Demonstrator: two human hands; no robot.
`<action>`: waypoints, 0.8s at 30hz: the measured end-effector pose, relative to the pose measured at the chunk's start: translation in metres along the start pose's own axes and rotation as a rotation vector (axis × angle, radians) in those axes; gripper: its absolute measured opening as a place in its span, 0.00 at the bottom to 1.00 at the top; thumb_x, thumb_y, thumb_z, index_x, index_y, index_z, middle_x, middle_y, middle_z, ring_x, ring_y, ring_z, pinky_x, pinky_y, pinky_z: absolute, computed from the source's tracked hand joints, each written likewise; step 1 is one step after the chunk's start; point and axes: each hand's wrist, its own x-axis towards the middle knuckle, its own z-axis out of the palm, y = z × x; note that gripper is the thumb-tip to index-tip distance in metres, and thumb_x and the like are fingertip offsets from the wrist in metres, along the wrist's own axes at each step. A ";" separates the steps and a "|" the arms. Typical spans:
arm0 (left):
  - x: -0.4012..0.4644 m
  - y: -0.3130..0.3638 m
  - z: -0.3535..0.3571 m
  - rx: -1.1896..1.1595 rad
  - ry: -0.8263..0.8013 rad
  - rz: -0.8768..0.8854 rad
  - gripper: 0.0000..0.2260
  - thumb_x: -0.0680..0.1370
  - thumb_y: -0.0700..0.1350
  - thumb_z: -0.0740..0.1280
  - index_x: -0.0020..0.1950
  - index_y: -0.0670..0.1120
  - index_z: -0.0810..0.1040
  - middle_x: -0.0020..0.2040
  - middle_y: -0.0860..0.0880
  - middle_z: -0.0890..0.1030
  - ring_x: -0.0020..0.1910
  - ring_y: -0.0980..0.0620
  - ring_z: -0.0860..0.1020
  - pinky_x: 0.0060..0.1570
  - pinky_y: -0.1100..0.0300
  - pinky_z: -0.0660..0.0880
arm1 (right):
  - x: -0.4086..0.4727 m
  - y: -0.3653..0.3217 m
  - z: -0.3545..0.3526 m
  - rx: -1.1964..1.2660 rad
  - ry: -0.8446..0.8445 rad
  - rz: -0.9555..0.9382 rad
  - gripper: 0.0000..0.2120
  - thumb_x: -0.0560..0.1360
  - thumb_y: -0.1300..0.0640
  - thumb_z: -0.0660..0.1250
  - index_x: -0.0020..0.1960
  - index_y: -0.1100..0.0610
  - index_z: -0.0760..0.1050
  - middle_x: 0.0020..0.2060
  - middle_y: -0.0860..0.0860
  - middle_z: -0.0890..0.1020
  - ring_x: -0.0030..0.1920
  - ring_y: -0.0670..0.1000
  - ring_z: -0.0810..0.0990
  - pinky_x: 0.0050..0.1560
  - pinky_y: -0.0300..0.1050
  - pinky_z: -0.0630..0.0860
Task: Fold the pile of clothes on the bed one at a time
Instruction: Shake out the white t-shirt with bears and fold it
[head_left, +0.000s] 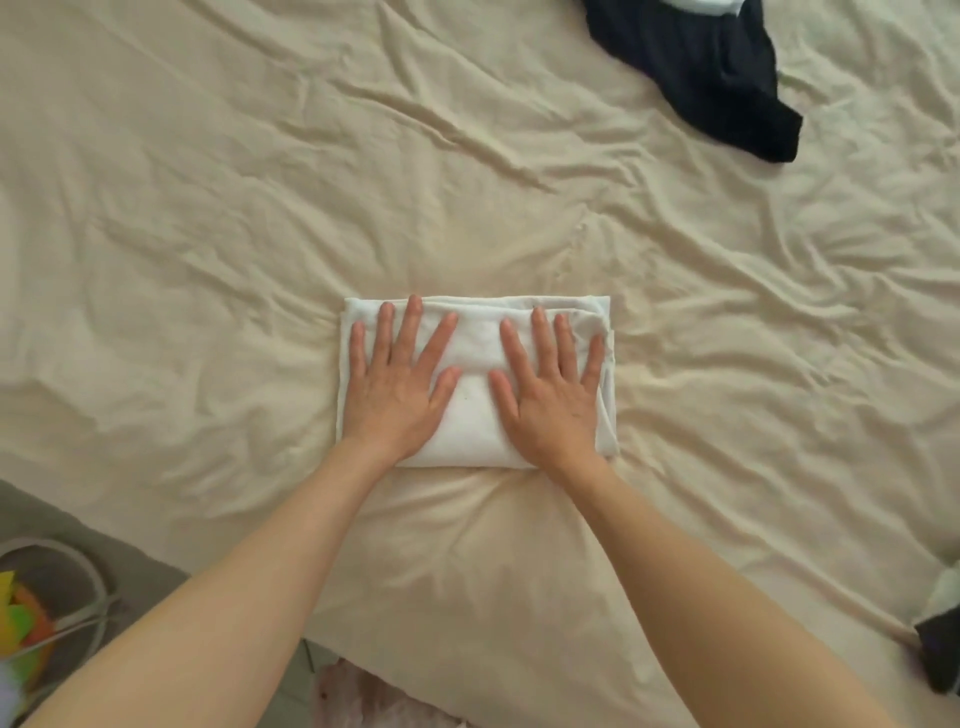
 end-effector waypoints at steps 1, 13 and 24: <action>-0.001 -0.001 -0.004 -0.040 -0.016 -0.009 0.24 0.80 0.57 0.50 0.75 0.55 0.48 0.77 0.45 0.49 0.76 0.41 0.46 0.72 0.45 0.40 | -0.001 0.001 -0.009 0.074 -0.005 -0.009 0.25 0.79 0.48 0.60 0.74 0.51 0.63 0.75 0.56 0.58 0.76 0.58 0.52 0.73 0.59 0.37; -0.013 -0.041 -0.054 -1.292 -0.101 -0.866 0.18 0.79 0.45 0.65 0.66 0.38 0.70 0.60 0.42 0.77 0.49 0.48 0.77 0.35 0.59 0.73 | 0.000 0.081 -0.098 1.244 -0.487 0.914 0.16 0.72 0.46 0.70 0.51 0.57 0.79 0.43 0.51 0.83 0.41 0.49 0.82 0.43 0.46 0.78; -0.030 -0.046 -0.079 -1.213 -0.167 -0.695 0.12 0.77 0.40 0.67 0.60 0.46 0.72 0.46 0.45 0.80 0.41 0.49 0.80 0.35 0.54 0.76 | 0.002 0.066 -0.102 1.251 -0.519 0.963 0.07 0.75 0.59 0.68 0.51 0.51 0.77 0.46 0.50 0.81 0.42 0.49 0.81 0.34 0.45 0.76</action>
